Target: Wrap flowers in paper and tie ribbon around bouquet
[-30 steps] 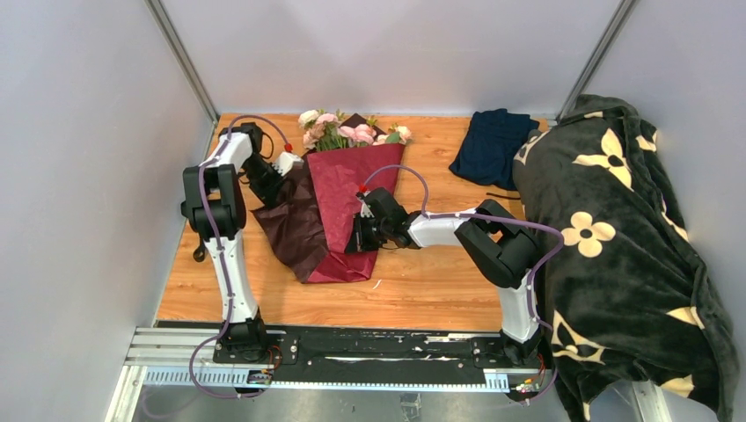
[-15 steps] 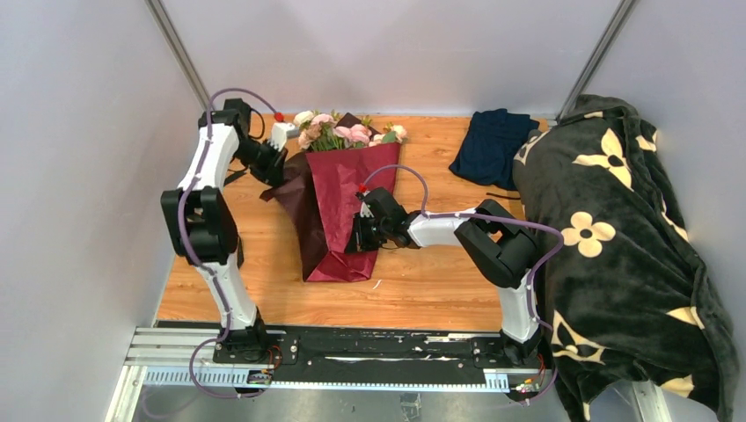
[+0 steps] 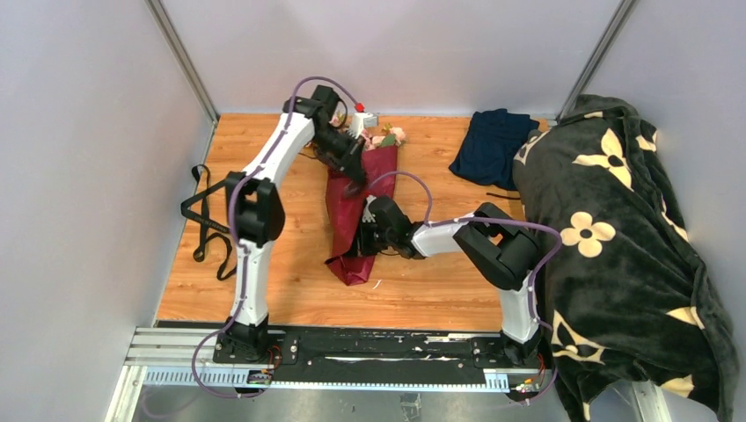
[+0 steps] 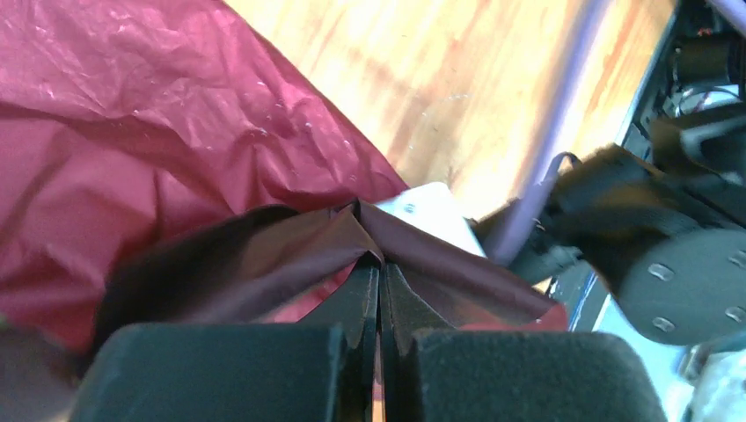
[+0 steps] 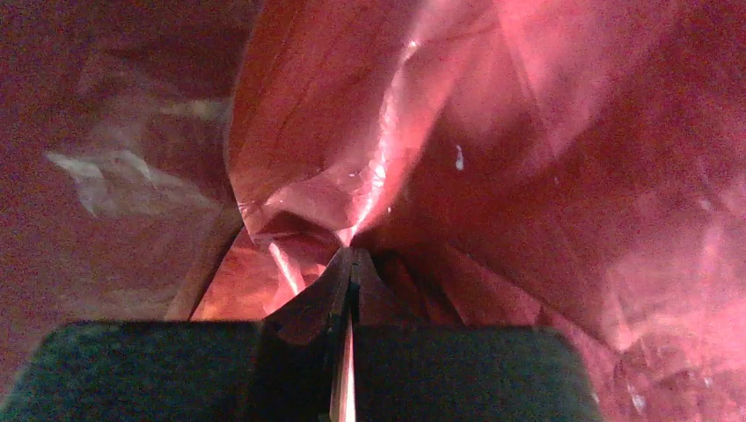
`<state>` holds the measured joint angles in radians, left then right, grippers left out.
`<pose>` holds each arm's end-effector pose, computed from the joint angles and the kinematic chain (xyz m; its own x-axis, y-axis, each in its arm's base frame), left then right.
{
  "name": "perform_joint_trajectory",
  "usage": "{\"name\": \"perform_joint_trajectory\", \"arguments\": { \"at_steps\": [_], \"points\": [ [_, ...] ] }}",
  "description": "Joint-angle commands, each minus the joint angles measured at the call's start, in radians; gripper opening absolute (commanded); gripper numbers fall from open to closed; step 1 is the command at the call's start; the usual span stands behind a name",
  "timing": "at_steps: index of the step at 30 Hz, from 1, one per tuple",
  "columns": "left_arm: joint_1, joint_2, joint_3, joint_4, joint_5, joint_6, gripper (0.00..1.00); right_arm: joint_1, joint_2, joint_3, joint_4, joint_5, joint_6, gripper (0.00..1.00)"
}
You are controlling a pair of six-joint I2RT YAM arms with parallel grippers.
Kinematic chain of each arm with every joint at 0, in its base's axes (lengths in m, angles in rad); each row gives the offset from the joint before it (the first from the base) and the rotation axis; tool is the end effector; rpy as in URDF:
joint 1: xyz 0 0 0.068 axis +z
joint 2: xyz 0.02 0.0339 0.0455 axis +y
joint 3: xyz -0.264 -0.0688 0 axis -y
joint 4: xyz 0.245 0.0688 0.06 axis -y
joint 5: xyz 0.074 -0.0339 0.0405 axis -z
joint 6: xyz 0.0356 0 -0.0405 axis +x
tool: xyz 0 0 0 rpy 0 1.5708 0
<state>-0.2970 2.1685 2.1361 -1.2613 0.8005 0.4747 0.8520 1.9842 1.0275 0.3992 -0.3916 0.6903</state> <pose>0.4156 -0.1539 0.2887 -0.6391 0.5285 -0.5588 0.7686 0.4125 -0.4890 0.2578 0.3152 0.1330 -0.8474 -0.0747 -0.5257 -0.4790 0.5349 0.6960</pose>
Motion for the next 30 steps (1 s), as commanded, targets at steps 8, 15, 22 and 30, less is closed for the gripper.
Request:
{"name": "perform_joint_trajectory", "arguments": {
  "at_steps": [8, 15, 22, 30],
  "points": [
    [-0.043, 0.227, 0.095, 0.188, -0.222, -0.218, 0.0, 0.077, -0.13, -0.213, 0.104, 0.265, 0.104, 0.0],
    [-0.107, 0.233, -0.037, 0.297, -0.409, -0.171, 0.0, 0.124, -0.277, -0.224, -0.157, 0.491, 0.187, 0.0],
    [-0.13, 0.264, -0.08, 0.337, -0.522, -0.137, 0.0, 0.167, -0.456, -0.29, -0.367, 0.54, 0.227, 0.04],
    [-0.149, 0.238, -0.087, 0.345, -0.513, -0.144, 0.0, 0.023, -0.711, -0.334, -0.555, 0.579, -0.031, 0.14]
  ]
}}
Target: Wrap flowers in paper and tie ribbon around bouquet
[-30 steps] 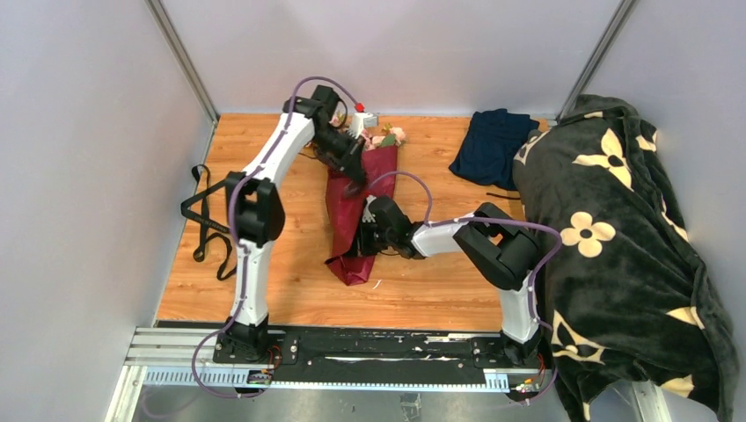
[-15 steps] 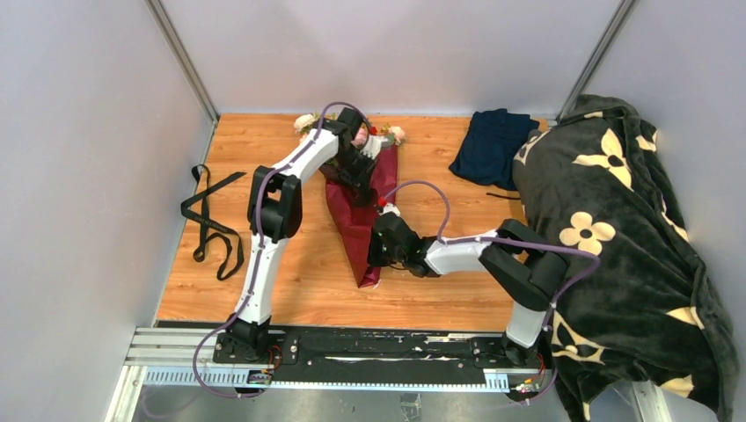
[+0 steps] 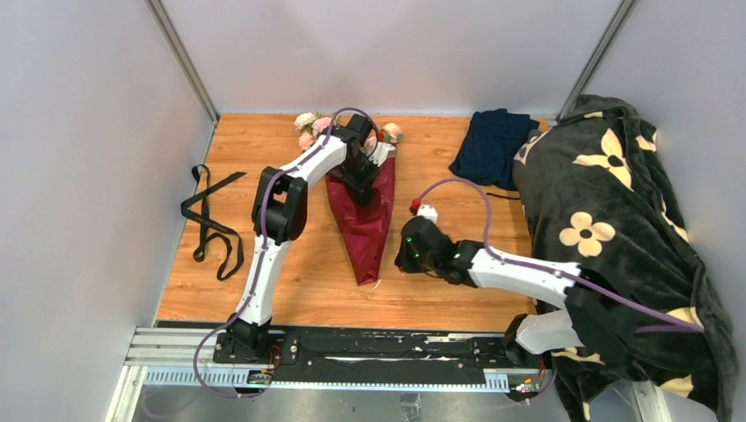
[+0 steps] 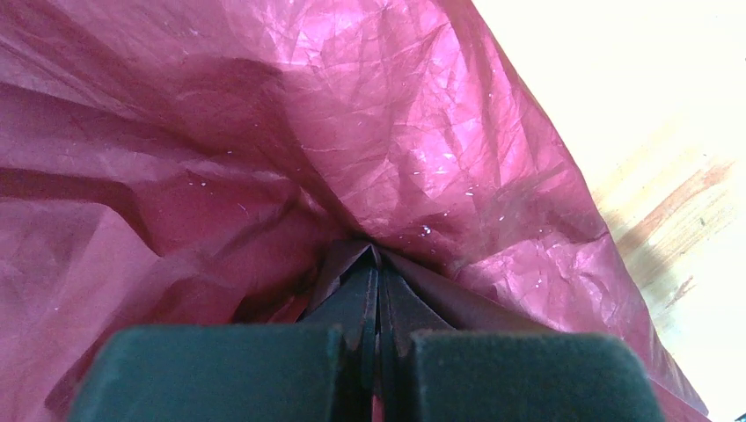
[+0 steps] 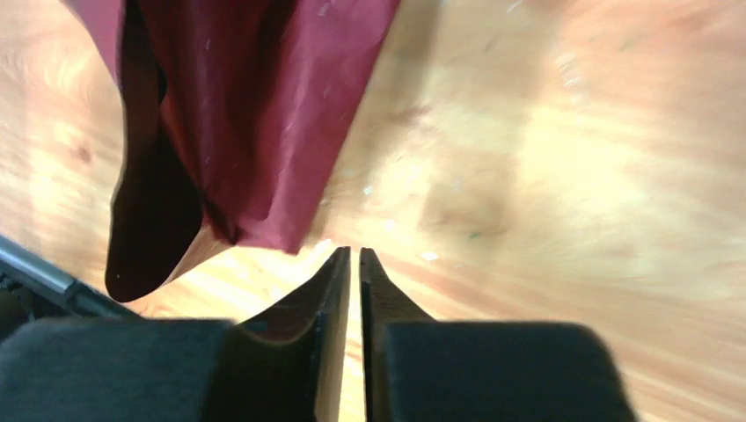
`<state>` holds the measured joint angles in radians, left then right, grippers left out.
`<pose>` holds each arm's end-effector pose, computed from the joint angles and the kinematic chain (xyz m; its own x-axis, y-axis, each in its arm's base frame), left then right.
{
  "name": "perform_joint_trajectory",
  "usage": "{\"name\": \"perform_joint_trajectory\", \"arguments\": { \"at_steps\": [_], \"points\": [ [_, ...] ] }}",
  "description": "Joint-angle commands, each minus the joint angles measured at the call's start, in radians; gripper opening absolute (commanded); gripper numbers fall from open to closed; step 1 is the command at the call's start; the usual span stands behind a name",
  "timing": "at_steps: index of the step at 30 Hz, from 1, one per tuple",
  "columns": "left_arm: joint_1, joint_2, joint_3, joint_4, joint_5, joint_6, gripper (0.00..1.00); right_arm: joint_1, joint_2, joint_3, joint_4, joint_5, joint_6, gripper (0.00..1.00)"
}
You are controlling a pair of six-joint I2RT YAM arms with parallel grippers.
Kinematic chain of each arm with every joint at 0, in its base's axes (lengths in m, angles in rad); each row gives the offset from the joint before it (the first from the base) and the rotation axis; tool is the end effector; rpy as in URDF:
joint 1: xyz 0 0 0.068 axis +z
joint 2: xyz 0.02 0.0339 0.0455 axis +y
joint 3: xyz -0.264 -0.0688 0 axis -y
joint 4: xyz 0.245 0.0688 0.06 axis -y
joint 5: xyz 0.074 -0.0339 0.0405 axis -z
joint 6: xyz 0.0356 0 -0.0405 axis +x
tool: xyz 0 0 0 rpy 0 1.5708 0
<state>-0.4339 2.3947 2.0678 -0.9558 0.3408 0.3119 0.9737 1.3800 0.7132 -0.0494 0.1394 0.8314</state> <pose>0.4446 -0.2191 0.1679 -0.6799 0.6338 -0.3688 0.7261 0.6522 -0.2178 0.1626 0.2304 0.1966 -0.8103 0.1096 -0.5757 -0.2394 0.8347 0.4959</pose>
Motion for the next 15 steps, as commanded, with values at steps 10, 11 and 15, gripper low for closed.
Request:
{"name": "perform_joint_trajectory", "arguments": {
  "at_steps": [10, 11, 15],
  "points": [
    [-0.026, -0.017, -0.018, 0.041, -0.035, -0.005, 0.0, -0.344, 0.137, 0.313, 0.08, -0.55, -0.394, 0.51],
    [-0.028, -0.016, -0.014, 0.041, -0.035, -0.009, 0.0, -0.345, 0.195, 0.368, 0.039, -0.58, -0.394, 0.52],
    [-0.029, -0.014, -0.002, 0.041, -0.04, -0.015, 0.0, -0.343, 0.35, 0.449, 0.071, -0.645, -0.319, 0.57]
  ]
}}
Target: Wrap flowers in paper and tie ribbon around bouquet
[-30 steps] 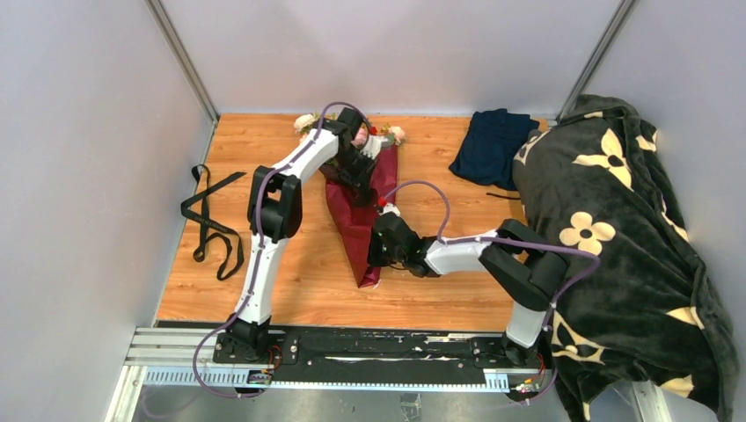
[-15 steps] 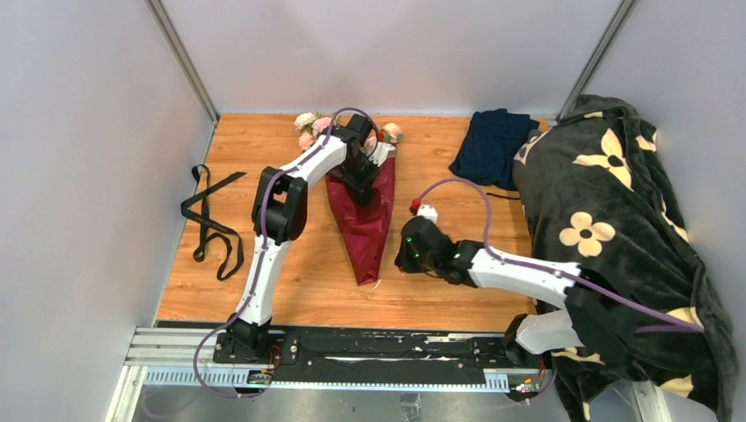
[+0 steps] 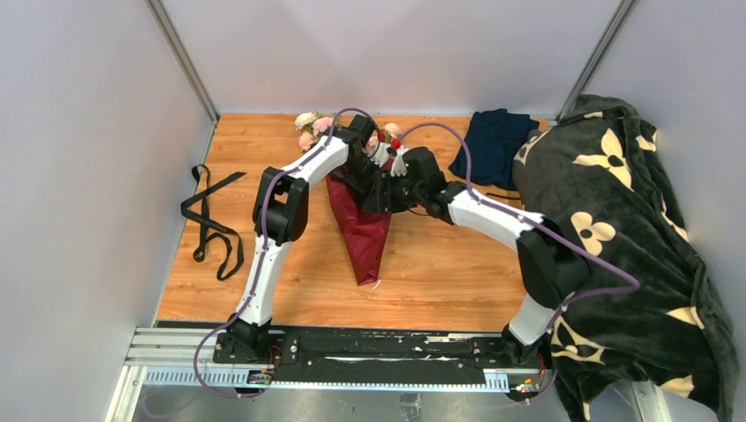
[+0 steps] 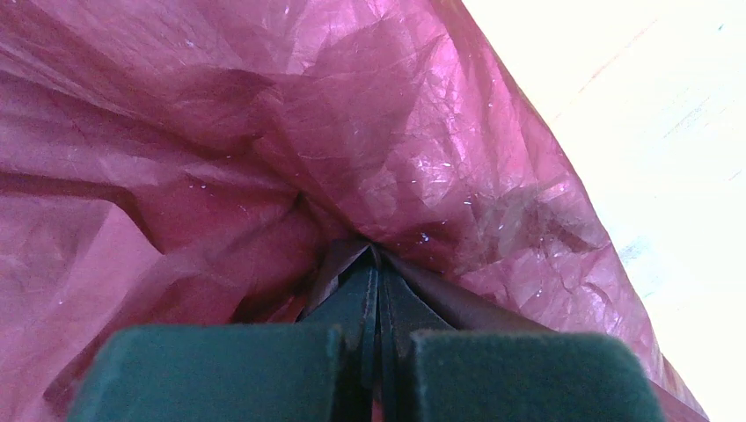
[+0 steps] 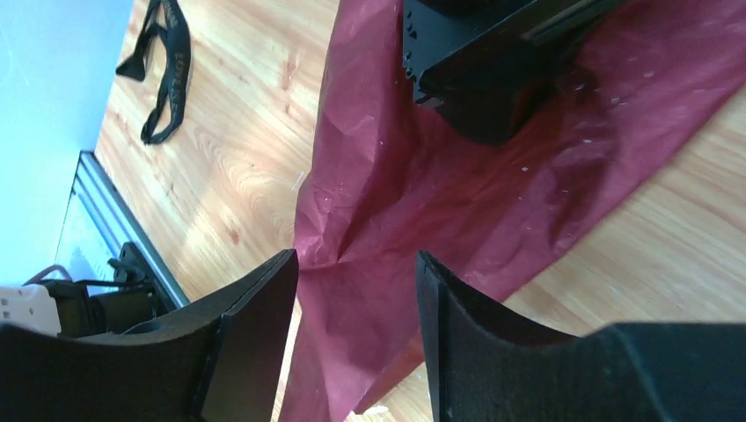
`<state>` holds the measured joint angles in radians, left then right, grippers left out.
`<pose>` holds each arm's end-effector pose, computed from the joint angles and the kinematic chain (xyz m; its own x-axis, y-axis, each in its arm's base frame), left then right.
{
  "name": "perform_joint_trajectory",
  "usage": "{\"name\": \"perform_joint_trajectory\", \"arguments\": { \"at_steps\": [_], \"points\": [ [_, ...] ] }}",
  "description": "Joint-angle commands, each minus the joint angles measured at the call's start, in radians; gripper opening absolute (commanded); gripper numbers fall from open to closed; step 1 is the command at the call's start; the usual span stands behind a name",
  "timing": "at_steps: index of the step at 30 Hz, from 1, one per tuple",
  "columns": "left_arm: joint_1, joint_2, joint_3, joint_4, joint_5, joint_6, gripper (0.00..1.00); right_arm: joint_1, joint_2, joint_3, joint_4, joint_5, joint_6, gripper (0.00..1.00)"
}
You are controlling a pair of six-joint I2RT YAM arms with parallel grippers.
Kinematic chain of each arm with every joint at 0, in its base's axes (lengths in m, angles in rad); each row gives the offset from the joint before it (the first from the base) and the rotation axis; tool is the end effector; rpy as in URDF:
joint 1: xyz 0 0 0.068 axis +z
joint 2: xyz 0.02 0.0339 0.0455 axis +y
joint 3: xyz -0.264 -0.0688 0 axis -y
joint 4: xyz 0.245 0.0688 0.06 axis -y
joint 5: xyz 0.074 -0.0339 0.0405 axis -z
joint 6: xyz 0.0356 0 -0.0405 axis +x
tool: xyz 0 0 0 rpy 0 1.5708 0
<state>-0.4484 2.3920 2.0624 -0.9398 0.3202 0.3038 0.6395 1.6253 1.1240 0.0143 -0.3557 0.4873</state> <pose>0.4425 -0.2253 0.1679 -0.6728 0.6388 -0.3732 0.7304 0.6537 -0.1980 0.2919 0.2325 0.2617 -0.7094 0.0194 -0.7046 -0.5367 0.6331 0.5578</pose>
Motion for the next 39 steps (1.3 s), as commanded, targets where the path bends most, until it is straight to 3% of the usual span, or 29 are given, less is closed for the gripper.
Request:
{"name": "perform_joint_trajectory", "arguments": {
  "at_steps": [1, 6, 15, 20, 30, 31, 33, 34, 38, 39],
  "points": [
    [-0.015, -0.014, 0.004, 0.025, -0.021, -0.007, 0.0, -0.007, 0.128, 0.043, 0.016, -0.14, 0.041, 0.57],
    [-0.015, -0.025, 0.015, 0.025, -0.016, -0.007, 0.0, -0.006, 0.183, 0.034, -0.036, -0.057, 0.044, 0.57],
    [-0.014, -0.047, 0.017, 0.024, 0.0, -0.008, 0.0, -0.031, 0.122, -0.029, -0.095, 0.051, -0.003, 0.6],
    [-0.015, -0.059, 0.018, 0.025, -0.005, -0.002, 0.0, -0.035, 0.182, 0.084, -0.128, 0.051, -0.184, 0.61],
    [-0.015, -0.065, 0.021, 0.025, -0.005, -0.003, 0.0, -0.044, 0.319, 0.21, -0.136, -0.001, -0.232, 0.42],
    [-0.015, -0.068, 0.02, 0.024, -0.006, -0.005, 0.0, -0.044, 0.318, 0.201, -0.124, -0.008, -0.225, 0.37],
    [-0.015, -0.081, 0.019, 0.024, 0.006, -0.013, 0.0, -0.047, 0.312, 0.18, -0.103, -0.001, -0.208, 0.08],
    [-0.016, -0.091, 0.019, 0.024, 0.018, -0.016, 0.02, -0.053, 0.305, 0.164, -0.089, 0.014, -0.194, 0.01],
    [-0.016, -0.171, 0.047, 0.023, 0.043, -0.019, 0.51, -0.091, 0.25, 0.025, 0.038, 0.063, -0.099, 0.0],
    [-0.016, -0.198, 0.054, 0.023, 0.044, -0.013, 0.59, -0.106, 0.241, -0.013, 0.073, 0.071, -0.076, 0.0]
  ]
}}
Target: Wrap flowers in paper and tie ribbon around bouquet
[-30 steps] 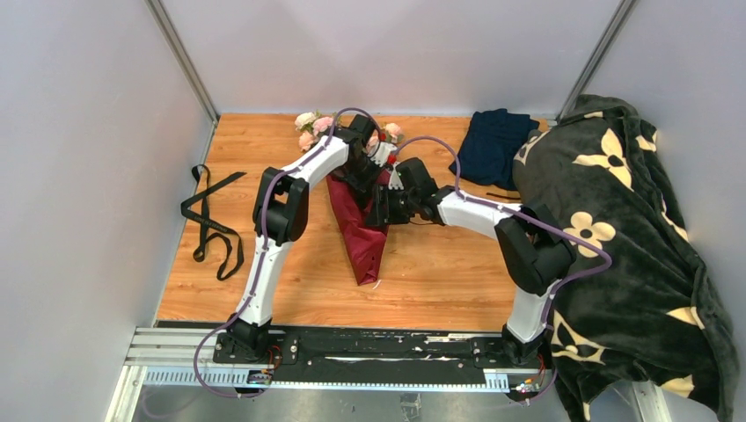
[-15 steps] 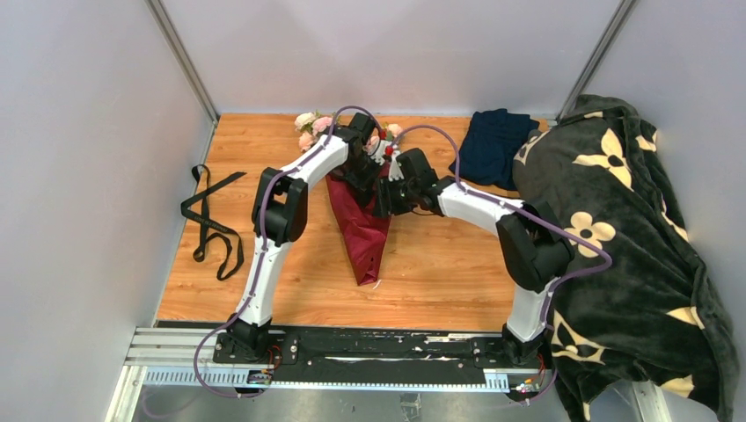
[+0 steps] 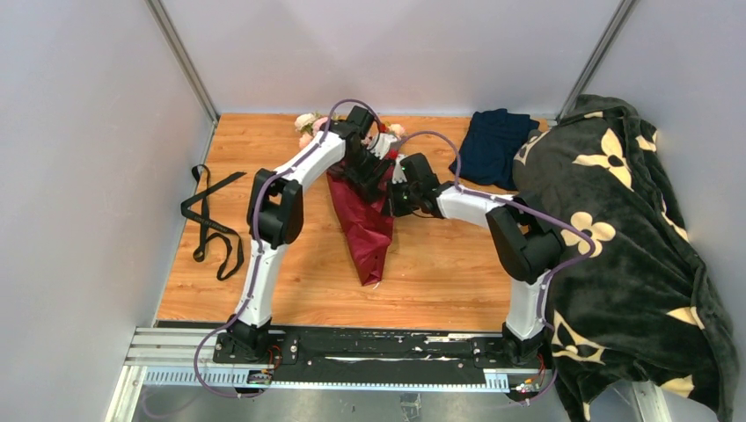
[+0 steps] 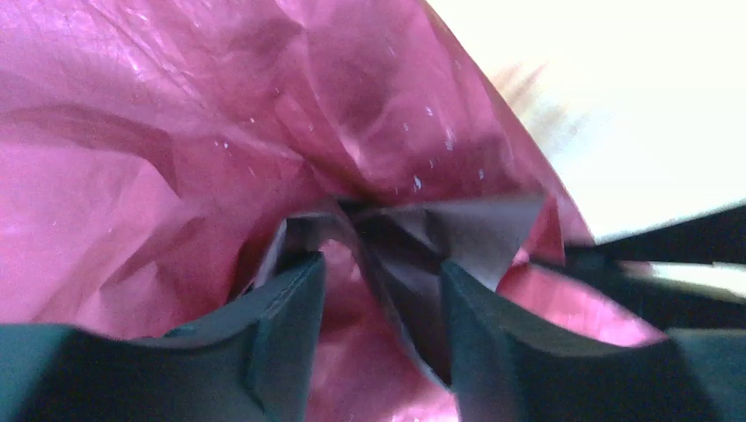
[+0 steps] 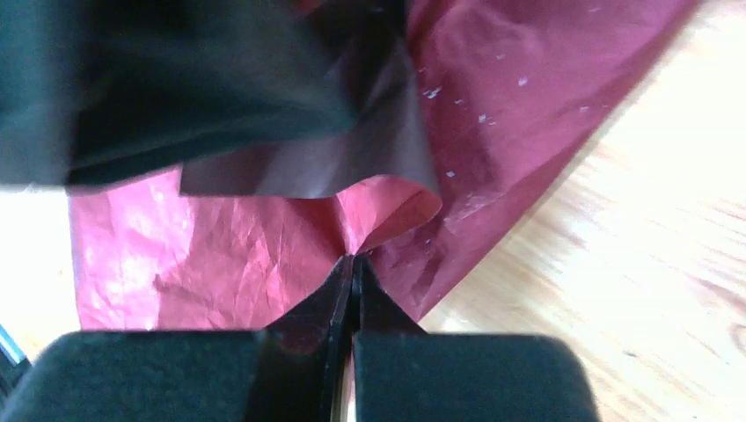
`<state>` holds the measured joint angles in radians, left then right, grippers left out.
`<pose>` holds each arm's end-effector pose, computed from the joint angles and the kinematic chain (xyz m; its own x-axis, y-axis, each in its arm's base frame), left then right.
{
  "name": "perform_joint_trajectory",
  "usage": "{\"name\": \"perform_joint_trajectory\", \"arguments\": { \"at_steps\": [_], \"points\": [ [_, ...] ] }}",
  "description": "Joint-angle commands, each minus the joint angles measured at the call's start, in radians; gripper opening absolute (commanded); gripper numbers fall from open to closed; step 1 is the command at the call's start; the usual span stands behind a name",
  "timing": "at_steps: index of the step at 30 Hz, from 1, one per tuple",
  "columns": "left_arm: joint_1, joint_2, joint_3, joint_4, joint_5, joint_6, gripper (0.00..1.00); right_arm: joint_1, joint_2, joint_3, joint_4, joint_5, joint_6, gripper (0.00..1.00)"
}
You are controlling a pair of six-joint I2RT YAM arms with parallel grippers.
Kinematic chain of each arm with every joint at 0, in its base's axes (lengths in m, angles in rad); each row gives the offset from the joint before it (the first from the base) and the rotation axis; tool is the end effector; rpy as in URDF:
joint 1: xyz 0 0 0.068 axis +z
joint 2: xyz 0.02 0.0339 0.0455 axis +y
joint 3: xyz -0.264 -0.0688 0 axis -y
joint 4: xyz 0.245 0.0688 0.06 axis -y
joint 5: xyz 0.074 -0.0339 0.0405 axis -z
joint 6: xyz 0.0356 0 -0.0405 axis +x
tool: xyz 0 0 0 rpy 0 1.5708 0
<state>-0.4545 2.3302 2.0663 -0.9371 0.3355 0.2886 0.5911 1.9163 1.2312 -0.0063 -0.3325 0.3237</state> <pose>0.4376 -0.2269 0.1986 -0.6547 0.6190 -0.4338 0.7383 0.6467 -0.1914 0.3423 0.2437 0.1847 -0.7359 -0.1318 -0.6641 -0.5289 0.7243 0.4423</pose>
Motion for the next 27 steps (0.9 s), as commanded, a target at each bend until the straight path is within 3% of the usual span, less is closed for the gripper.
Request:
{"name": "perform_joint_trajectory", "arguments": {
  "at_steps": [1, 4, 7, 9, 13, 16, 19, 24, 27],
  "points": [
    [-0.01, -0.166, 0.052, 0.021, 0.028, 0.01, 0.65, -0.069, -0.063, -0.152, 0.126, 0.05, 0.108, 0.0],
    [-0.01, -0.264, 0.027, 0.021, 0.028, 0.03, 0.74, -0.087, -0.079, -0.217, 0.201, 0.033, 0.133, 0.0],
    [-0.01, -0.359, -0.051, 0.021, 0.056, 0.049, 0.75, -0.088, -0.072, -0.23, 0.232, 0.003, 0.146, 0.0],
    [-0.011, -0.422, -0.132, 0.02, 0.084, 0.071, 0.7, -0.088, -0.074, -0.256, 0.271, -0.017, 0.174, 0.0],
    [-0.035, -0.452, -0.28, 0.02, 0.014, 0.154, 0.46, -0.088, -0.107, -0.318, 0.321, -0.021, 0.206, 0.0],
    [-0.026, -0.435, -0.304, 0.028, -0.07, 0.231, 0.45, -0.088, -0.12, -0.341, 0.317, -0.035, 0.2, 0.0],
    [0.01, -0.452, -0.334, 0.095, -0.102, 0.426, 0.58, -0.089, -0.126, -0.328, 0.295, -0.071, 0.175, 0.0],
    [0.105, -0.563, -0.554, 0.442, -0.048, 0.838, 0.72, -0.089, -0.14, -0.266, 0.233, -0.139, 0.123, 0.0],
    [0.111, -0.528, -0.551, 0.4, -0.041, 1.064, 0.73, -0.09, -0.139, -0.241, 0.223, -0.16, 0.125, 0.0]
  ]
}}
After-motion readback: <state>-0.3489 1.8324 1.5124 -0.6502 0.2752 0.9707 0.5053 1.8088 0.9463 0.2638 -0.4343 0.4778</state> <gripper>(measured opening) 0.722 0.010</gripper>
